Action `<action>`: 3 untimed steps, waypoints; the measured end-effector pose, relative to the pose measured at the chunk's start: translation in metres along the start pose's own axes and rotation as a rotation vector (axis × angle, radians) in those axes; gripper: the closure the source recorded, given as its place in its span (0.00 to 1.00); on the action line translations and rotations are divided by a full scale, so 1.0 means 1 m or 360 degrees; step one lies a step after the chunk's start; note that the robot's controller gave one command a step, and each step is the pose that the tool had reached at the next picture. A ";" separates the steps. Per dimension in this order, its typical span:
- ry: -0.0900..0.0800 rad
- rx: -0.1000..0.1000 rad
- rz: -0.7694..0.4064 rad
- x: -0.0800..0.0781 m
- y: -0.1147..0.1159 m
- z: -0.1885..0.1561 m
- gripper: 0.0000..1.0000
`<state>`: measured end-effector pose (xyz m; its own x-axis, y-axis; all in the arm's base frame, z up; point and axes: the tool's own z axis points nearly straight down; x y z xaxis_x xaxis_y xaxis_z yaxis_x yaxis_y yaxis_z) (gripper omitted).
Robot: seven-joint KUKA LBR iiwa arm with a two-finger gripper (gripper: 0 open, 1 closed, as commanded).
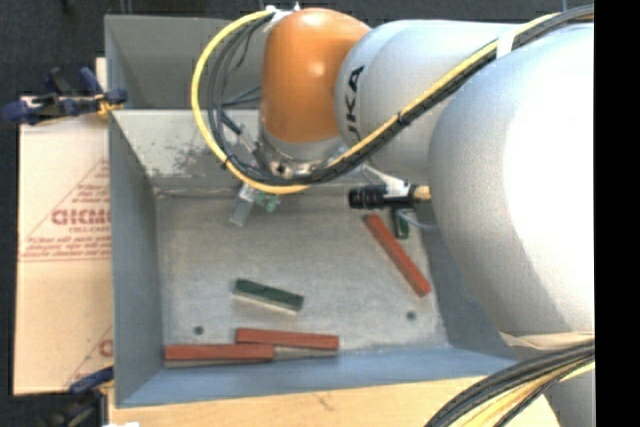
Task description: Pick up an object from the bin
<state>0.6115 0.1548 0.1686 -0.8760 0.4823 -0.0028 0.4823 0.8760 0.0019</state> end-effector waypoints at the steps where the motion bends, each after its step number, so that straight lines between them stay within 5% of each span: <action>1: 0.0005 0.0002 0.0009 0.002 0.007 -0.035 1.00; 2: -0.0006 -0.0001 -0.0193 0.005 0.021 -0.055 1.00; 3: -0.0001 0.0002 -0.0632 -0.004 -0.047 -0.024 0.00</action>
Offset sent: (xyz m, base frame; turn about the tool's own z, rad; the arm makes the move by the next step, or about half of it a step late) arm 0.0054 0.0593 0.0756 -0.5606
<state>0.5924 0.1116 0.1922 -0.9943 0.1063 -0.0037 0.1063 0.9943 -0.0007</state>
